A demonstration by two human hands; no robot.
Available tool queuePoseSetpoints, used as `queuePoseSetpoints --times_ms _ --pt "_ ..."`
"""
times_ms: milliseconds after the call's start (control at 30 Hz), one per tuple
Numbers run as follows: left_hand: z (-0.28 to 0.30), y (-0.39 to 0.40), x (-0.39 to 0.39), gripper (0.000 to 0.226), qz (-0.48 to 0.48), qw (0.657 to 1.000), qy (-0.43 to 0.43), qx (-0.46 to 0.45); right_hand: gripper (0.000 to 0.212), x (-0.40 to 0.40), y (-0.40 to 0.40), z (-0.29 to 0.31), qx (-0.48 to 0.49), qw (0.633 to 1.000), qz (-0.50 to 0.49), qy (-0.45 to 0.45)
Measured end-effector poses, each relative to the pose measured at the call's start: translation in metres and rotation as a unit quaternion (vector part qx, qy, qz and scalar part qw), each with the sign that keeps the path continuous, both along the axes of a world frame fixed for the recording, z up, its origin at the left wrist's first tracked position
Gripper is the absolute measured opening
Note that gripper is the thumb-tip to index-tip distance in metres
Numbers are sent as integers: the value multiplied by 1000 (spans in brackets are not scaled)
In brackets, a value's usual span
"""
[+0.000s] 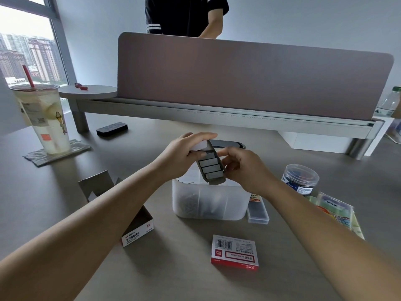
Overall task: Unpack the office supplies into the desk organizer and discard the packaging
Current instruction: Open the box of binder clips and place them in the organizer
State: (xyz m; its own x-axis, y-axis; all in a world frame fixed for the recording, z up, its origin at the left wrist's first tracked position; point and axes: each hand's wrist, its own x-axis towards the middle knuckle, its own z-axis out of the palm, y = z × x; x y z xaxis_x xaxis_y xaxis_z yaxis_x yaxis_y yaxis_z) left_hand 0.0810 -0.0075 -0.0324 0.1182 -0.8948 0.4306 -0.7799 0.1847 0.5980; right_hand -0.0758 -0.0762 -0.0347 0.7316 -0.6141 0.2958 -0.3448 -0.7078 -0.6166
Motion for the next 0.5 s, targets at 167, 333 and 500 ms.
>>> queuePoseSetpoints --times_ms 167,333,500 --pt "0 -3 -2 49 7 1000 -8 -4 39 -1 1 0 9 1000 3 -1" --pt "2 -1 2 48 -3 1000 -5 -1 41 0 0 1 14 1000 8 7" --pt "7 0 1 43 -5 1000 -10 -9 41 2 -1 1 4 1000 1 8"
